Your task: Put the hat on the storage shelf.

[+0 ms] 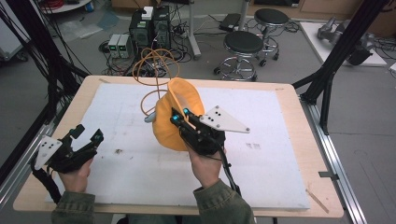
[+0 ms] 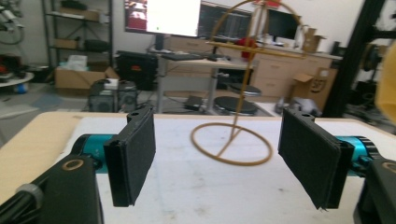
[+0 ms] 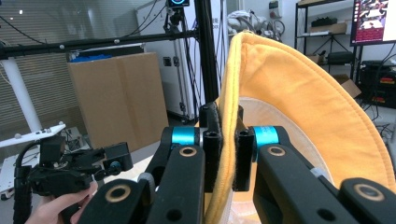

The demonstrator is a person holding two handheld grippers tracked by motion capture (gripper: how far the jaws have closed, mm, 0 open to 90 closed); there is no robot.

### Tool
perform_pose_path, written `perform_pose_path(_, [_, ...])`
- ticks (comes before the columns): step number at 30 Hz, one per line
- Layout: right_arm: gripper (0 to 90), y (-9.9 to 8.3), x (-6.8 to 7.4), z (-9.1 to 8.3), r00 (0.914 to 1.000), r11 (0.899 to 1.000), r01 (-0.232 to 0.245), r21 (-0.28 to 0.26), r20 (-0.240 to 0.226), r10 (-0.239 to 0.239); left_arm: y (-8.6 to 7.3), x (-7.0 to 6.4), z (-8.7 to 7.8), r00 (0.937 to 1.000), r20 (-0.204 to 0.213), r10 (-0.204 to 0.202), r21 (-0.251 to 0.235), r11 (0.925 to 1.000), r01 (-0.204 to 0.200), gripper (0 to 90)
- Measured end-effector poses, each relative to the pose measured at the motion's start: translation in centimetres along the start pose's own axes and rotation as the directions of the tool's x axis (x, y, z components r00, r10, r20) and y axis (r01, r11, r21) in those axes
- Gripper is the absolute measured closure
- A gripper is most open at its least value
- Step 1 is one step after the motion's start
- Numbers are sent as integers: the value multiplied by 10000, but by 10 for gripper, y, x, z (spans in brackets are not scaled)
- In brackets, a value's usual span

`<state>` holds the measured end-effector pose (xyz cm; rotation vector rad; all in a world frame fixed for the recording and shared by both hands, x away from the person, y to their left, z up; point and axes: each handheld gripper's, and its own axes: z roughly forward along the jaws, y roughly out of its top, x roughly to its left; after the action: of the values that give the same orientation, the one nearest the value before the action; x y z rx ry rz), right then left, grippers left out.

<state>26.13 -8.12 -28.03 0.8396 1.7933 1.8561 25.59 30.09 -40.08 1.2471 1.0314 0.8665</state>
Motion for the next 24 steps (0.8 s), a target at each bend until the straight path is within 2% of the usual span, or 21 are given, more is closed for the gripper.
perform_pose_path(5, [863, 0, 1, 1, 10000, 10000, 17, -6, -20, -17, 7, -10, 3, 9978, 651, 77, 1, 10000, -77, 287])
perform_pose_path(10, [863, 0, 1, 0, 10000, 10000, -24, -12, -49, 24, 15, -19, 3, 9930, 1184, -42, -27, 10000, 45, 289])
perform_pose_path(24, [863, -2, 4, 2, 9999, 10000, 67, 28, -99, -66, 32, -44, 4, 9683, 2492, -145, -243, 9995, 212, 292])
